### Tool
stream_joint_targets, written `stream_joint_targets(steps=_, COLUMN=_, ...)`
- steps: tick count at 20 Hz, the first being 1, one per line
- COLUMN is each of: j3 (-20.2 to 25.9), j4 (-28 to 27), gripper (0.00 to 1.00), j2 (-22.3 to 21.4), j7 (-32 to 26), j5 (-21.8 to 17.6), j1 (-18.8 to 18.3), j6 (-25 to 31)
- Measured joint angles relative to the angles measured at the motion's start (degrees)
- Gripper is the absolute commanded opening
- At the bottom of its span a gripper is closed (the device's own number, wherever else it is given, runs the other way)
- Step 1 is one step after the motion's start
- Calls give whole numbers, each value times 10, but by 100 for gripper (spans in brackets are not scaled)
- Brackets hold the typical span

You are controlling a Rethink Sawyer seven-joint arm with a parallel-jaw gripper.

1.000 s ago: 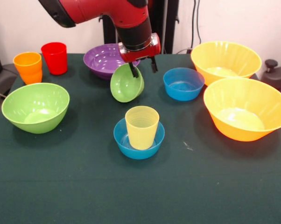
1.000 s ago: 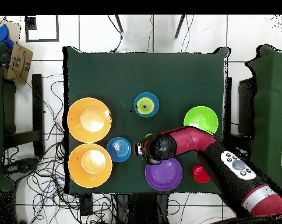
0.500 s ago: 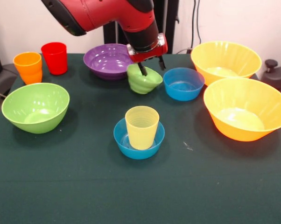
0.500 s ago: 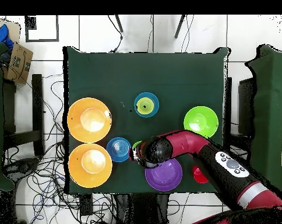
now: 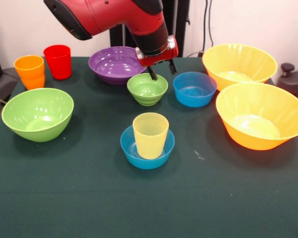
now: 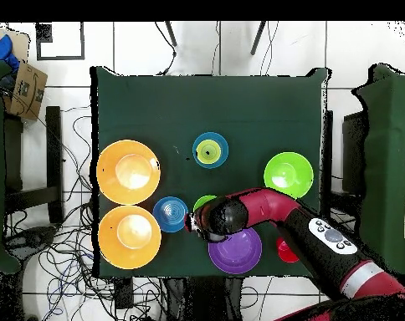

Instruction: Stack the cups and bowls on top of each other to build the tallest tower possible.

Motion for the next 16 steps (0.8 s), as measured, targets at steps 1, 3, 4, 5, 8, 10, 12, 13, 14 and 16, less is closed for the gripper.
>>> stream_joint_targets(steps=1, j3=0, j4=0, gripper=100, j2=0, j7=0, j5=0, j1=0, j6=0)
stream_joint_targets(steps=3, j3=0, j4=0, gripper=100, j2=0, j7=0, j5=0, j1=0, j6=0)
stream_joint_targets(steps=4, j3=0, j4=0, gripper=100, j2=0, j7=0, j5=-1, j1=0, j6=0)
stream_joint_targets(steps=5, j3=0, j4=0, gripper=100, j2=0, j7=0, j5=-1, j1=0, j6=0)
stream_joint_targets(steps=8, j3=0, j4=0, gripper=100, j2=-3, j7=0, j5=-1, j1=0, j6=0)
stream_joint_targets(steps=10, j3=0, j4=0, gripper=100, j2=-4, j7=0, j5=-2, j1=0, j6=0)
stream_joint_targets(steps=12, j3=0, j4=0, gripper=100, j2=-12, j7=0, j5=-3, j1=3, j6=0)
stream_joint_targets(steps=13, j3=0, j4=0, gripper=100, j2=-13, j7=0, j5=-4, j1=4, j6=0)
stream_joint_targets(steps=14, j3=0, j4=0, gripper=100, j2=-16, j7=0, j5=-7, j1=5, j6=0)
stream_joint_targets(steps=16, j3=0, j4=0, gripper=100, j2=-24, j7=0, j5=-15, j1=10, j6=0)
